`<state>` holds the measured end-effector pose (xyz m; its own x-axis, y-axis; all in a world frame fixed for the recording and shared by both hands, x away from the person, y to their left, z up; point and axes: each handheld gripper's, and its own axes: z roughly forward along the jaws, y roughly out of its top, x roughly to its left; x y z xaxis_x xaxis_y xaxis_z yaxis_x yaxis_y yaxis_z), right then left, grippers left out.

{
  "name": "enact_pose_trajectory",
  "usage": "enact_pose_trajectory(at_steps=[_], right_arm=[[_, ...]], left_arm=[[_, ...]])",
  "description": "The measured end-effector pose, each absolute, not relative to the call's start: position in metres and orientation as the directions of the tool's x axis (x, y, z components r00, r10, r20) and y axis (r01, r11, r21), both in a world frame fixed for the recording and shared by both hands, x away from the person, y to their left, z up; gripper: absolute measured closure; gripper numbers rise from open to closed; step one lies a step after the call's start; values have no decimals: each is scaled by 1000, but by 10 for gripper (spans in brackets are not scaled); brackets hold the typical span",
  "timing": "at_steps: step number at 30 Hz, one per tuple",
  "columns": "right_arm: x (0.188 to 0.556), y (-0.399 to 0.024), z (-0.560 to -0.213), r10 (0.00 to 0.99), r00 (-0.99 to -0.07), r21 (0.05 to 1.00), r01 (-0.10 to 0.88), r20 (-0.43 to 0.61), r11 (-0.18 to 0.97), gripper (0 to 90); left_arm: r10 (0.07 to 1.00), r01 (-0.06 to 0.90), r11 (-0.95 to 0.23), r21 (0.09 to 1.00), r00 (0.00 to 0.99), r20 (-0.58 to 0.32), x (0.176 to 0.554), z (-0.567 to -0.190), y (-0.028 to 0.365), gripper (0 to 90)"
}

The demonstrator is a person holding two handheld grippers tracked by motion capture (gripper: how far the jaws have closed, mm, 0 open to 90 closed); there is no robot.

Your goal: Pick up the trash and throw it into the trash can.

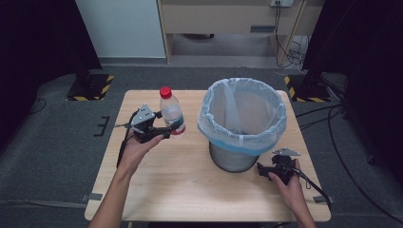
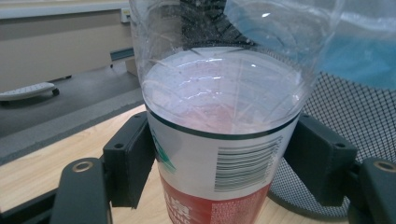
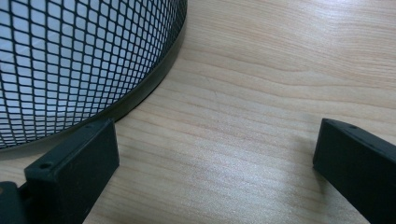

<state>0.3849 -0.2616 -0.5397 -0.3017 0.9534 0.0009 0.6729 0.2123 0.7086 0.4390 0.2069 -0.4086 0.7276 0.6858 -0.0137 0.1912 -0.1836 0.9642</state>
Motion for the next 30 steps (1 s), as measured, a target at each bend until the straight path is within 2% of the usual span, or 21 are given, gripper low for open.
enact_pose_trajectory(at_steps=[5, 30], right_arm=[[385, -261, -540, 954, -300, 708, 674, 3, 210, 4], [385, -262, -540, 953, -301, 708, 673, 1, 212, 4]], left_arm=[[662, 195, -144, 970, 748, -51, 438, -396, 208, 276], [621, 92, -205, 974, 782, 57, 436, -322, 206, 276]])
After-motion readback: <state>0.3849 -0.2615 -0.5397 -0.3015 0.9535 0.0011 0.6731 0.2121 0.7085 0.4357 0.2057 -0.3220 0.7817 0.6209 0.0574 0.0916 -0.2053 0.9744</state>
